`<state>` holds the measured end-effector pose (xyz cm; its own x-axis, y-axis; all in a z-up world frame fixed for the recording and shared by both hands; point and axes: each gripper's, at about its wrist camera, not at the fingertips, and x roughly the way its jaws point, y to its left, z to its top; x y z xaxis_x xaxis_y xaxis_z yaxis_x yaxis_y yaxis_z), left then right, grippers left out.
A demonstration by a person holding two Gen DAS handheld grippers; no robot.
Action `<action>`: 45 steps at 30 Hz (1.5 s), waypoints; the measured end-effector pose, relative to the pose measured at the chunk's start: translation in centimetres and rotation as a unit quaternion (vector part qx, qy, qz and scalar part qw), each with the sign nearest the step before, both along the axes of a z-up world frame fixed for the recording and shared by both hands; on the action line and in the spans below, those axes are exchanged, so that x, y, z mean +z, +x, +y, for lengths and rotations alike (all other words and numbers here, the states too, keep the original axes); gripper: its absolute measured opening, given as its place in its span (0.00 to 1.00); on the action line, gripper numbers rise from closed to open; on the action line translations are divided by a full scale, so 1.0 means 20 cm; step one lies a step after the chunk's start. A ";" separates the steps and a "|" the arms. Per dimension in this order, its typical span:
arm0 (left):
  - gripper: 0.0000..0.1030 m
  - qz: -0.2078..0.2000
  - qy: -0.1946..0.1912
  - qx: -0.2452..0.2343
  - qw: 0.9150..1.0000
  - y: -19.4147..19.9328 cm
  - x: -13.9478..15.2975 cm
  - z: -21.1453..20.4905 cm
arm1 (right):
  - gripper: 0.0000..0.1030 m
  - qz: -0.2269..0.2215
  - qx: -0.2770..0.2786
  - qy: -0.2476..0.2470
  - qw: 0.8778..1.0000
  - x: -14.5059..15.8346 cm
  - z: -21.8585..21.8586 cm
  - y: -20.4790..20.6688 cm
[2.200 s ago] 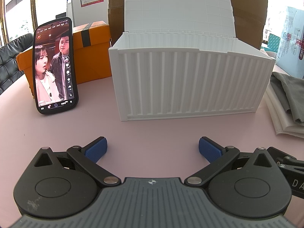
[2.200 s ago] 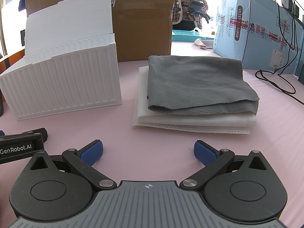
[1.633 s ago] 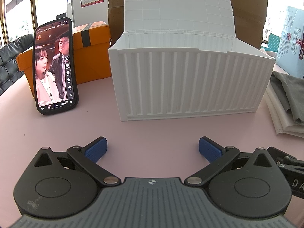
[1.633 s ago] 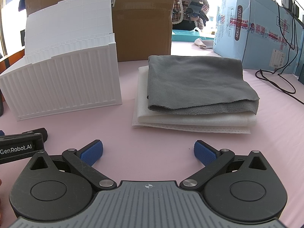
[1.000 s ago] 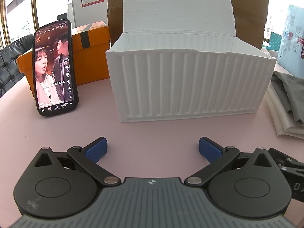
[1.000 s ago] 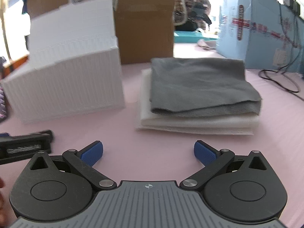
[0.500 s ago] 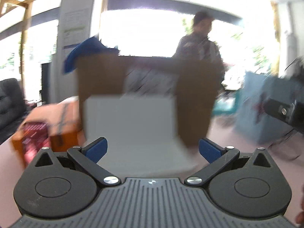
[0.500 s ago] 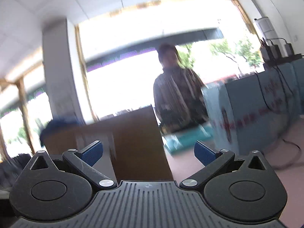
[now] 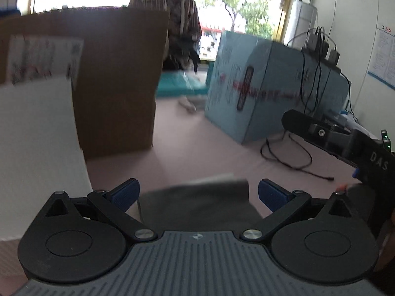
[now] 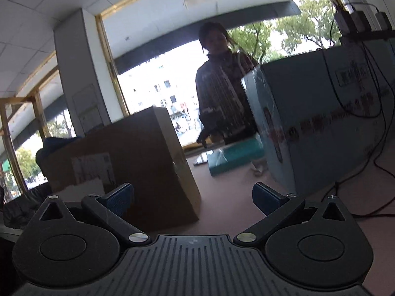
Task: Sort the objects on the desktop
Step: 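Move the left tool toward the folded grey cloth, then close the left gripper on the grey cloth edge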
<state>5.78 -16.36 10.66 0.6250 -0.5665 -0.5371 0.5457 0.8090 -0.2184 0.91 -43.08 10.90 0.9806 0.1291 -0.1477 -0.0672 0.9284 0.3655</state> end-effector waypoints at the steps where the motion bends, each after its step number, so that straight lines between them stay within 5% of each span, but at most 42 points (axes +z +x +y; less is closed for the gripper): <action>1: 1.00 0.014 -0.007 -0.002 1.000 0.03 -0.02 0.01 | 1.00 0.011 -0.001 -0.003 1.000 -0.01 0.01 0.00; 9: 1.00 0.080 -0.019 -0.013 0.997 0.15 -0.19 0.01 | 0.96 0.096 0.061 0.030 0.993 -0.14 0.08 0.16; 13: 1.00 0.086 -0.005 -0.031 0.996 0.15 -0.24 0.00 | 0.73 0.121 0.082 0.067 0.987 -0.18 0.04 0.23; 22: 1.00 0.097 0.042 -0.026 0.994 0.17 -0.33 -0.04 | 0.73 0.158 0.083 0.053 0.982 -0.24 0.07 0.28; 33: 0.98 0.093 0.083 -0.022 0.992 0.16 -0.38 -0.08 | 0.31 0.193 0.076 0.012 0.978 -0.29 0.11 0.33; 38: 0.75 0.089 0.096 -0.023 0.991 0.13 -0.37 -0.10 | 0.13 0.199 0.074 0.002 0.977 -0.30 0.12 0.33; 45: 0.36 0.048 0.126 -0.013 0.991 0.06 -0.31 -0.11 | 0.12 0.171 0.073 0.005 0.982 -0.26 0.12 0.30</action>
